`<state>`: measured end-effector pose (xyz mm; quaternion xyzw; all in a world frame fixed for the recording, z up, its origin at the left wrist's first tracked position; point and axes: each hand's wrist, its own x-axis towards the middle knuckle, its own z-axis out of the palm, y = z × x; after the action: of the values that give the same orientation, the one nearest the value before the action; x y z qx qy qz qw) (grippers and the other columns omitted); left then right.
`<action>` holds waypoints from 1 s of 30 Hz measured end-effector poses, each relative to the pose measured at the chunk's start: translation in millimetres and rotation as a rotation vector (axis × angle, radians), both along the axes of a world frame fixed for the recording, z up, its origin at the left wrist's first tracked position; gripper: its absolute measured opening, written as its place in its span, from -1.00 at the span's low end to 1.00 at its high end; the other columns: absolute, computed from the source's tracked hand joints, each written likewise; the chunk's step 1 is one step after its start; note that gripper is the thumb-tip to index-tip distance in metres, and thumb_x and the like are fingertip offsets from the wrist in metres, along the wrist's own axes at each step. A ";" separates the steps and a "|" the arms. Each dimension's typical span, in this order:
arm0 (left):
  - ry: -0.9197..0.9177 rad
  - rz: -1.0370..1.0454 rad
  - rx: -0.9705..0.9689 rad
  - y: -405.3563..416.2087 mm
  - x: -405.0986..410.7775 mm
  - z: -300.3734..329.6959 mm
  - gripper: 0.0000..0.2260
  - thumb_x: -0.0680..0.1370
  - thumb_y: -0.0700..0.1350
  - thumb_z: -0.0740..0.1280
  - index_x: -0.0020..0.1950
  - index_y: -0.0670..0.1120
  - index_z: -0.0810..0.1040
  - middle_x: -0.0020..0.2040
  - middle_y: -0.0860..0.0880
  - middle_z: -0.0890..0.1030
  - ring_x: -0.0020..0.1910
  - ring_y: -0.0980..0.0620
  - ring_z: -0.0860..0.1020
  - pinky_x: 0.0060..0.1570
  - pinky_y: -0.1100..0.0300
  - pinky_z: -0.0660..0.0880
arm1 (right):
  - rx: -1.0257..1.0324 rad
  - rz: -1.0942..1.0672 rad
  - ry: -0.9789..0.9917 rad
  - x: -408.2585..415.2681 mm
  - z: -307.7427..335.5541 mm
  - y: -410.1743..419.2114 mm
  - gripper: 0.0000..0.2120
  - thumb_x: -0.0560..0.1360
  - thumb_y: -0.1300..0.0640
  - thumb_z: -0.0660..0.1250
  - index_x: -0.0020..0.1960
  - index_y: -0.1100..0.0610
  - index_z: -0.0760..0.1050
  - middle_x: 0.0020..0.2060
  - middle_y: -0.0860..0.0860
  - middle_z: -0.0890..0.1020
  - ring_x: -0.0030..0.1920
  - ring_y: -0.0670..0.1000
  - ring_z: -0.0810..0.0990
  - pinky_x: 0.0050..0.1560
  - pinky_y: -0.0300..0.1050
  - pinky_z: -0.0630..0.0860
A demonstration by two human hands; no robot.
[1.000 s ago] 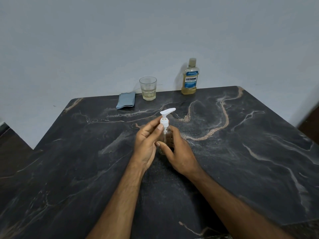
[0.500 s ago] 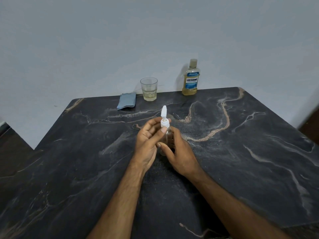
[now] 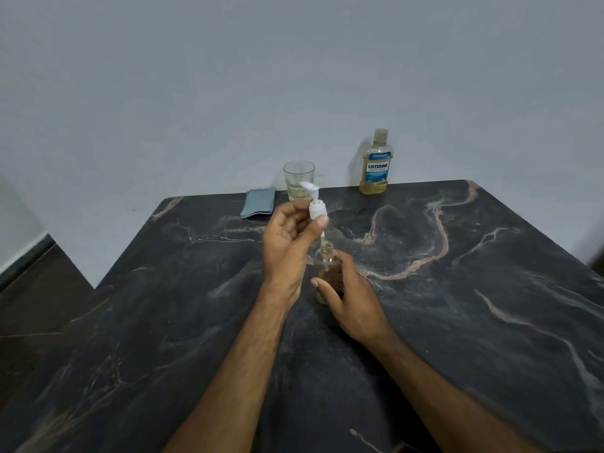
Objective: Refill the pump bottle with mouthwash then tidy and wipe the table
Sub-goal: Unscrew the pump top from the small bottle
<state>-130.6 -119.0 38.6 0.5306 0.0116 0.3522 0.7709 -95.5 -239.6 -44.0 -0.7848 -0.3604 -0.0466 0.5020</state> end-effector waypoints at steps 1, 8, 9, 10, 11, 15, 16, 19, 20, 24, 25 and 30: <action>-0.008 0.028 0.011 1.9 -0.4 8.8 -0.72 0.43 -0.34 0.47 0.06 -0.07 0.56 -0.03 0.03 0.70 0.01 0.10 0.65 -0.04 0.25 0.56 | -0.004 0.001 0.008 0.0 -0.7 -0.1 -0.53 0.56 -0.18 0.28 0.38 -0.13 0.22 -0.01 -0.17 0.61 -0.01 -0.17 0.61 -0.01 -0.02 0.59; -0.091 0.239 0.201 24.9 -12.2 62.1 -0.72 0.43 -0.28 0.50 0.04 -0.02 0.55 -0.06 0.05 0.68 -0.09 0.14 0.67 -0.18 0.25 0.59 | -0.027 0.002 0.071 3.6 -3.4 -1.1 -0.45 0.51 -0.30 0.24 0.42 -0.17 0.20 0.11 -0.17 0.59 0.12 -0.16 0.58 0.12 0.02 0.58; -0.061 0.281 0.246 31.5 -13.6 65.3 -0.73 0.43 -0.25 0.51 0.03 0.00 0.55 -0.06 0.05 0.67 -0.12 0.14 0.67 -0.21 0.25 0.59 | -0.028 0.000 0.071 3.6 -3.4 -1.1 -0.45 0.51 -0.31 0.23 0.42 -0.18 0.20 0.10 -0.18 0.59 0.11 -0.17 0.58 0.12 0.01 0.58; -0.002 0.321 0.296 38.4 -13.8 65.2 -0.74 0.43 -0.21 0.53 0.03 0.01 0.55 -0.06 0.06 0.66 -0.14 0.14 0.66 -0.24 0.25 0.59 | -0.027 -0.002 0.073 3.9 -3.5 -1.3 -0.46 0.50 -0.32 0.23 0.41 -0.19 0.19 0.08 -0.19 0.59 0.10 -0.18 0.58 0.11 0.00 0.58; 0.084 0.358 0.351 46.2 -13.5 62.1 -0.74 0.42 -0.17 0.54 0.02 0.02 0.55 -0.07 0.08 0.64 -0.15 0.15 0.66 -0.25 0.25 0.60 | -0.026 -0.002 0.077 4.2 -3.4 -1.1 -0.46 0.50 -0.32 0.23 0.40 -0.20 0.19 0.07 -0.19 0.59 0.09 -0.19 0.58 0.11 0.00 0.59; 0.542 0.390 0.518 70.4 -9.9 19.9 -0.73 0.41 -0.15 0.55 0.01 -0.06 0.53 -0.09 0.07 0.61 -0.09 0.04 0.64 -0.09 -0.01 0.65 | -0.018 0.000 0.088 4.7 -4.0 -0.1 -0.46 0.49 -0.31 0.25 0.39 -0.20 0.21 0.03 -0.22 0.60 0.07 -0.21 0.59 0.10 0.00 0.59; 0.631 0.374 0.535 73.6 -9.2 6.0 -0.73 0.40 -0.16 0.55 0.00 -0.07 0.53 -0.11 0.03 0.61 -0.08 0.01 0.64 -0.06 -0.07 0.64 | -0.015 0.003 0.090 4.8 -4.2 0.0 -0.46 0.49 -0.31 0.26 0.39 -0.19 0.22 0.02 -0.22 0.60 0.06 -0.21 0.58 0.10 0.00 0.59; 0.799 0.345 0.572 79.3 -6.9 -27.4 -0.73 0.39 -0.15 0.57 -0.04 -0.09 0.53 -0.14 -0.05 0.60 -0.06 -0.07 0.64 -0.04 -0.11 0.62 | -0.002 0.008 0.096 4.7 -4.1 0.6 -0.45 0.49 -0.29 0.27 0.40 -0.16 0.23 0.02 -0.20 0.60 0.08 -0.19 0.58 0.11 0.00 0.59; 0.829 0.344 0.589 80.3 -5.8 -35.0 -0.73 0.39 -0.15 0.57 -0.05 -0.09 0.53 -0.17 -0.05 0.60 -0.08 -0.08 0.64 -0.04 -0.11 0.62 | 0.002 0.011 0.098 4.6 -4.0 0.7 -0.45 0.49 -0.28 0.28 0.39 -0.14 0.23 0.02 -0.19 0.60 0.08 -0.18 0.59 0.11 0.01 0.59; 0.904 0.340 0.663 82.8 -0.2 -49.3 -0.74 0.39 -0.12 0.57 -0.06 -0.08 0.54 -0.08 -0.11 0.65 -0.08 -0.09 0.65 -0.03 -0.06 0.62 | 0.008 0.009 0.111 4.2 -3.3 0.6 -0.43 0.47 -0.27 0.30 0.39 -0.11 0.26 0.03 -0.16 0.60 0.07 -0.15 0.60 0.10 0.01 0.59; 0.920 0.342 0.678 83.1 0.9 -50.6 -0.74 0.39 -0.11 0.57 -0.06 -0.08 0.54 -0.04 -0.12 0.66 -0.07 -0.09 0.65 -0.03 -0.05 0.62 | 0.005 0.007 0.113 3.9 -3.2 0.5 -0.43 0.46 -0.26 0.31 0.38 -0.11 0.26 0.04 -0.17 0.60 0.08 -0.16 0.59 0.10 0.00 0.59; 0.950 0.342 0.699 83.7 3.7 -55.8 -0.74 0.39 -0.09 0.57 -0.05 -0.09 0.55 0.01 -0.13 0.66 -0.05 -0.12 0.65 0.00 -0.06 0.61 | 0.009 0.003 0.108 4.2 -3.9 0.7 -0.48 0.47 -0.15 0.39 0.35 -0.11 0.28 0.00 -0.19 0.60 0.06 -0.21 0.59 0.10 -0.08 0.60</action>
<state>-126.9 -35.2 -17.2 0.8417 0.3226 0.1790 0.3943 -91.3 -238.9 -47.9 -0.7836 -0.3336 -0.0053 0.5241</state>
